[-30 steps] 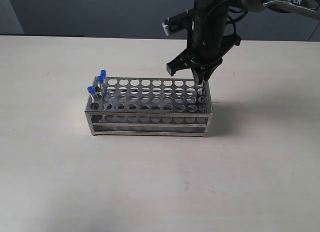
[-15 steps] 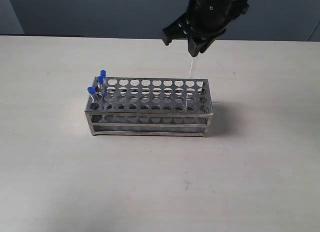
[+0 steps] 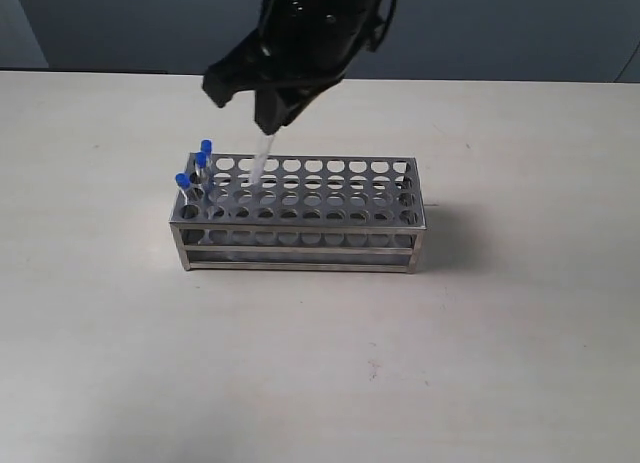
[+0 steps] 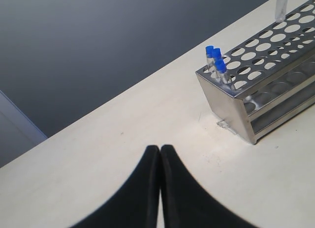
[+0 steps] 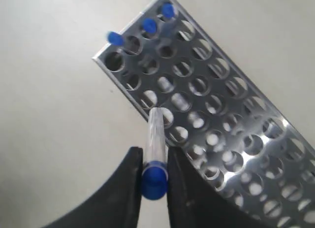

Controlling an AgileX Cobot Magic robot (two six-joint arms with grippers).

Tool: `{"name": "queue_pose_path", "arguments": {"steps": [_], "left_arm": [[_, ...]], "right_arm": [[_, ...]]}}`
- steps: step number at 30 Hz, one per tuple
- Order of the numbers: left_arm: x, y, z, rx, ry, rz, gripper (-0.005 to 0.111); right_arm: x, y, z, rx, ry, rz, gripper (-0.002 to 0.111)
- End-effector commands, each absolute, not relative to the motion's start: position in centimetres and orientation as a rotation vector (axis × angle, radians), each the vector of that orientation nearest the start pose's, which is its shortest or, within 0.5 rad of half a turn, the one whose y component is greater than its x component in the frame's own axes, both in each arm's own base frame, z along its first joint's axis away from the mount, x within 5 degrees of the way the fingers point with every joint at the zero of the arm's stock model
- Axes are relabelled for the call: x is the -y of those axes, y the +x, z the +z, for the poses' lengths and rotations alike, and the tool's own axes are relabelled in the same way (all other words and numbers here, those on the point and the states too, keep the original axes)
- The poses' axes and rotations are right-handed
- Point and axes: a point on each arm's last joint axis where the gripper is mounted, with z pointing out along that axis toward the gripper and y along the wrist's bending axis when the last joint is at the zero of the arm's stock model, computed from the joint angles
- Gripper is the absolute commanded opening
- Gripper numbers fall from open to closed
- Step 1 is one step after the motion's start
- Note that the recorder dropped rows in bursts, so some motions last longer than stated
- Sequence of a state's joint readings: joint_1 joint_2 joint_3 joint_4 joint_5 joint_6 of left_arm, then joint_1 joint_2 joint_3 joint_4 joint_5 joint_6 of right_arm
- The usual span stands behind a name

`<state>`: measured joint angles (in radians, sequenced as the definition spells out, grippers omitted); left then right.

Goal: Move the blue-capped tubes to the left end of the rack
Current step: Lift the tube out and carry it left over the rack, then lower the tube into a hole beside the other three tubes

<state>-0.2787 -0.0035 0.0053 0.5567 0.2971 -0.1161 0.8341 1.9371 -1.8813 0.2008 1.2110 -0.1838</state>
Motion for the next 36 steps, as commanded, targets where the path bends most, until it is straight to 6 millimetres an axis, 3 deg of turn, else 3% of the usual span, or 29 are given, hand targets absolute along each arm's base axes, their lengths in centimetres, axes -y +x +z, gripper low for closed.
{"name": "queue_pose_path", "arguments": {"steps": [1, 5, 8, 36], "left_arm": [[0.2, 5.6, 19.1, -1.665, 0.488, 0.230, 0.001], [0.2, 5.6, 19.1, -1.665, 0.488, 0.230, 0.001], [0.2, 5.6, 19.1, -1.665, 0.488, 0.230, 0.001], [0.2, 5.6, 19.1, -1.665, 0.488, 0.230, 0.001]], "right_arm": [[-35.2, 26.6, 32.0, -2.374, -1.434, 0.479, -0.001], [-37.9, 26.1, 31.6, -2.311, -1.487, 0.499, -0.001], [-38.9, 26.0, 31.1, -2.301, -1.505, 0.503, -0.001], [-40.3, 27.3, 25.4, -2.397, -1.559, 0.385, -0.001]]}}
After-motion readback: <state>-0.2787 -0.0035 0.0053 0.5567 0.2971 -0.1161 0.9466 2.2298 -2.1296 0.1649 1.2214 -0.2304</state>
